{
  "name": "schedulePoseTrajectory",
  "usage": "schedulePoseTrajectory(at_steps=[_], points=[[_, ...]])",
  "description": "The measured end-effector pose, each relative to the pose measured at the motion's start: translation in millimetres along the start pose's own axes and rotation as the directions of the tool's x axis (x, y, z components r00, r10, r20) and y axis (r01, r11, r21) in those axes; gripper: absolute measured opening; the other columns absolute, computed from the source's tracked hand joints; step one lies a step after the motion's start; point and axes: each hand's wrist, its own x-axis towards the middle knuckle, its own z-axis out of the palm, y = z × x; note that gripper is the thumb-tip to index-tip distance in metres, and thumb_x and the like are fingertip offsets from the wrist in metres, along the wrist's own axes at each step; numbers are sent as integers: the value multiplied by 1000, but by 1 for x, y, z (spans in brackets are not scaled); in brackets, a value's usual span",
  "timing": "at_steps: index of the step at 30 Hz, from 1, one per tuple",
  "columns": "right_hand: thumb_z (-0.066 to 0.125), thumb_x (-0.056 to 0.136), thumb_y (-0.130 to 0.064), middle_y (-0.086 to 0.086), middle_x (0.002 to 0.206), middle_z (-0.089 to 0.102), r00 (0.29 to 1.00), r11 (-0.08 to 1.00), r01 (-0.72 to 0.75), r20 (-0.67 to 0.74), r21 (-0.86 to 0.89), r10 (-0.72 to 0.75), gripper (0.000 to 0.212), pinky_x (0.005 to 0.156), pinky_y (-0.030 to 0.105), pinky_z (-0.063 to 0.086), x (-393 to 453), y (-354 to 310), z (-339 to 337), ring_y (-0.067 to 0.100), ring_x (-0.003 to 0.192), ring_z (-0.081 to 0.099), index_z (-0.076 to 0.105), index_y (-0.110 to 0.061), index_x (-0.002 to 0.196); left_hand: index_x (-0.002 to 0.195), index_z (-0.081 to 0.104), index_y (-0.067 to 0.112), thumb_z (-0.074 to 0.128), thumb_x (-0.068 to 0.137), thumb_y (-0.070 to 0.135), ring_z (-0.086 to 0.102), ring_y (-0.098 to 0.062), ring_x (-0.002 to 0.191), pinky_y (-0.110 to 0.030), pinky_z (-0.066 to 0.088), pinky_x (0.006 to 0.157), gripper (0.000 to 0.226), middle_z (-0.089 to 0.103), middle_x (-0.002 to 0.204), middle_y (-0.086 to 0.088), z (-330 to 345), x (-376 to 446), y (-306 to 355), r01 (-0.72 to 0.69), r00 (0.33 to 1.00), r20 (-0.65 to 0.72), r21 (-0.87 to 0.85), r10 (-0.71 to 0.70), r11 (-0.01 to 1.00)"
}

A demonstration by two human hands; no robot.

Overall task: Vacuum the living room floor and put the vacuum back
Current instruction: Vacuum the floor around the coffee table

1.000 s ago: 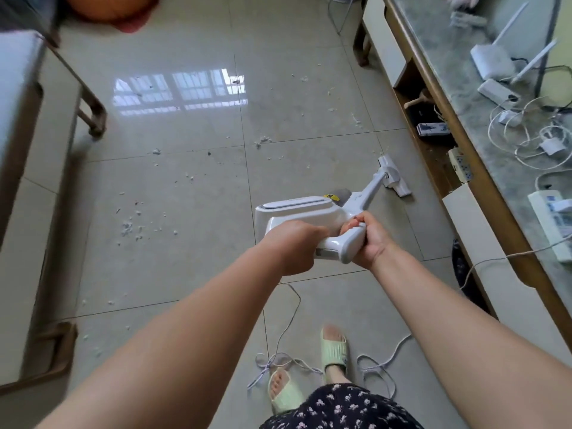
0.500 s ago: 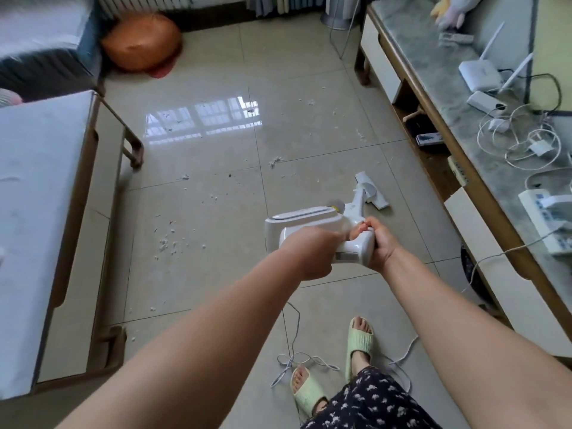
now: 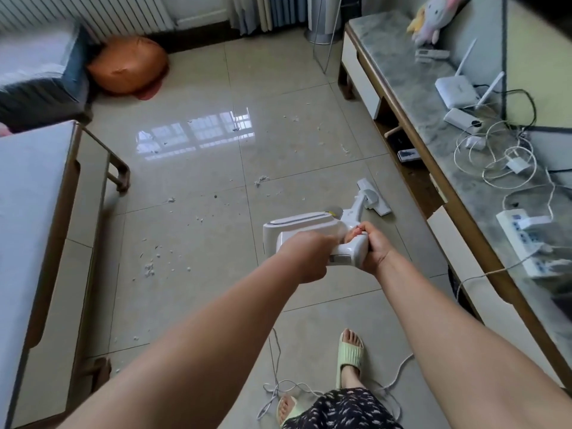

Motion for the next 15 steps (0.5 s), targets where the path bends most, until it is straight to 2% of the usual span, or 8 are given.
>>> schedulePoseTrajectory(at_steps=[10, 15], points=[[78, 6, 17, -5, 49, 46, 1000, 999, 10, -1, 40, -10, 65, 40, 18, 46, 7, -81, 8, 6, 37, 48, 44, -13, 52, 125, 54, 28, 55, 83, 8, 60, -31, 97, -38, 52, 79, 47, 66, 106, -6, -22, 75, 34, -15, 999, 51, -9, 16, 1000], [79, 9, 17, -7, 48, 45, 1000, 999, -7, -5, 36, 8, 62, 40, 18, 46, 13, -108, 7, 5, 38, 47, 45, -14, 51, 127, 54, 28, 56, 82, 7, 60, -31, 98, -36, 48, 76, 49, 66, 106, -6, -26, 101, 42, -12, 998, 68, -20, 13, 1000]])
